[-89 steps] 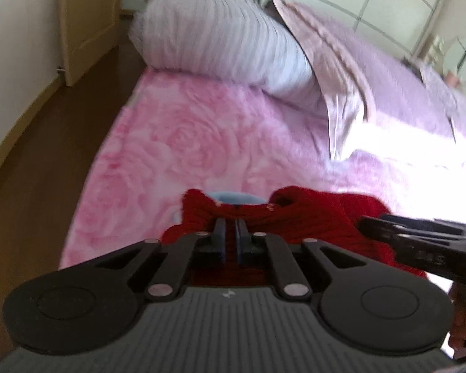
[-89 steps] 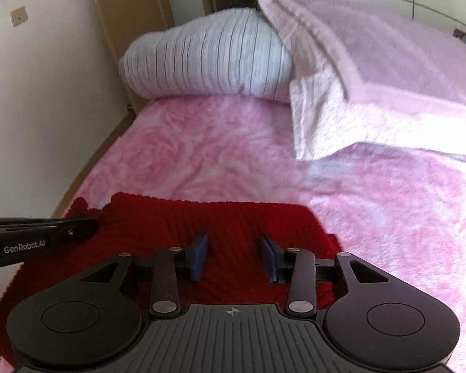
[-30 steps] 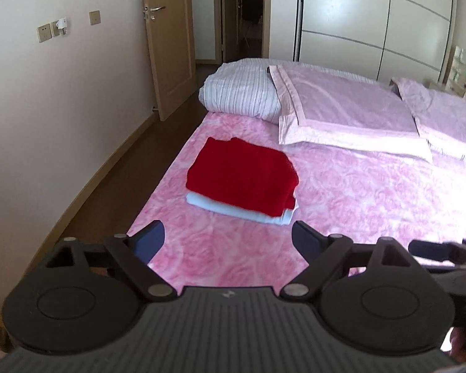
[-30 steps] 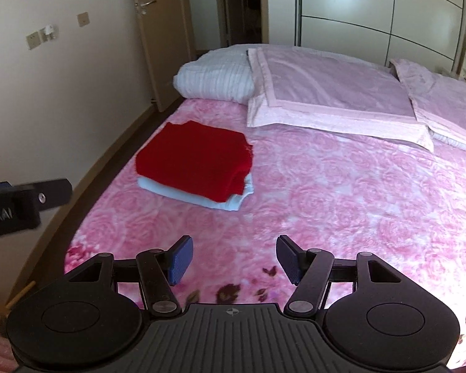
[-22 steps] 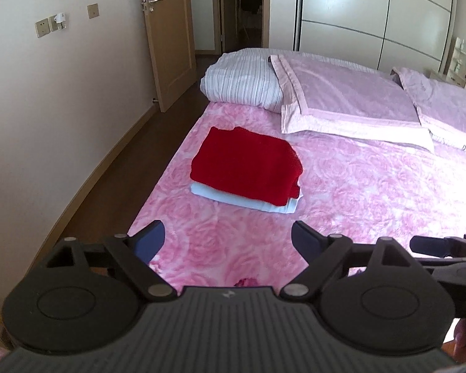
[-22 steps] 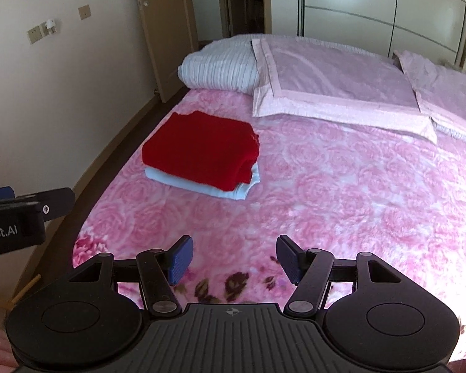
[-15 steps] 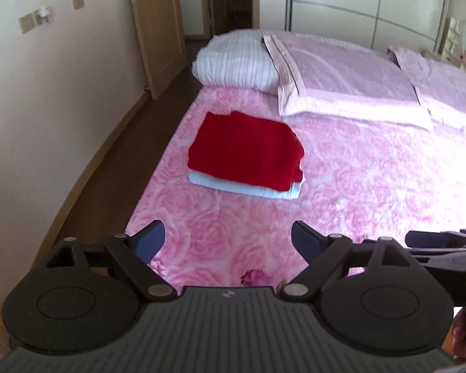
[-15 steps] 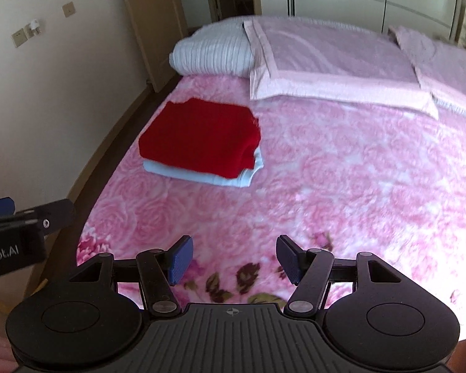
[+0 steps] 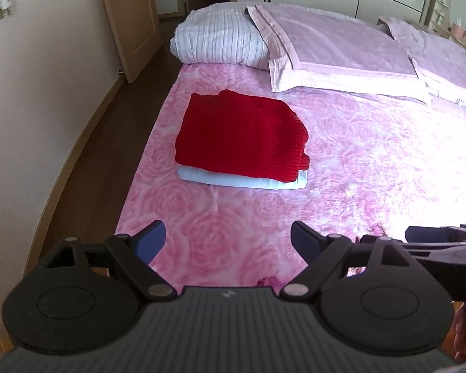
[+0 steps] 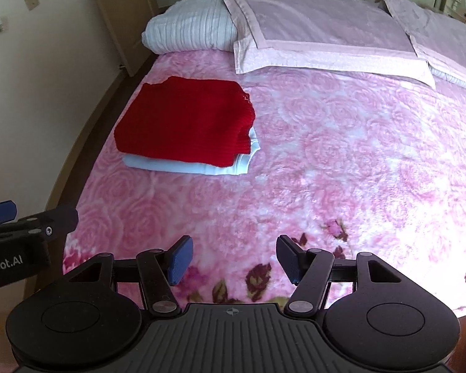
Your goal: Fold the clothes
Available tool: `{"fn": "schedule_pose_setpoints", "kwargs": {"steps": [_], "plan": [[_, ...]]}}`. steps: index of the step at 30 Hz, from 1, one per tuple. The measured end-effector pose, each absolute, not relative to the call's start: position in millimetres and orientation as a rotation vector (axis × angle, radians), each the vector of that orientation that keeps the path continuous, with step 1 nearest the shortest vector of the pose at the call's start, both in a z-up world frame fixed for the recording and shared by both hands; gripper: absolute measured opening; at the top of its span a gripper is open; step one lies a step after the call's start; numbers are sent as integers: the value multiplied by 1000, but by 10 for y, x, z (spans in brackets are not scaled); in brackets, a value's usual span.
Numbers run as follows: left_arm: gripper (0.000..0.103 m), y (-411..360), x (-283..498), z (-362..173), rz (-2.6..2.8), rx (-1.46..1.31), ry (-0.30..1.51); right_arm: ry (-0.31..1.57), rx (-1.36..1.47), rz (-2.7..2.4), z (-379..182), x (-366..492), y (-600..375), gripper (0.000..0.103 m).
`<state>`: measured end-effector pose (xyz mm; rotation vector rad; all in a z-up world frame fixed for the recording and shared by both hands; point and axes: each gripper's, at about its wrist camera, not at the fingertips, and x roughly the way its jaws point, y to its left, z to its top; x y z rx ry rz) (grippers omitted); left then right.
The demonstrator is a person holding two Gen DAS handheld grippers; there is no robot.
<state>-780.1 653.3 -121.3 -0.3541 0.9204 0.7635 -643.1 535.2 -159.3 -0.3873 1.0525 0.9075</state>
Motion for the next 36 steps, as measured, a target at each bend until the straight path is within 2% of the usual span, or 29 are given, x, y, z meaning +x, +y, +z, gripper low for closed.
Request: {"fn": "schedule_pose_setpoints", "kwargs": {"steps": [36], "plan": [[84,7287,-7922,-1409,651,-311,947,1116,-349,829,-1716,-6697,6115,63]]}}
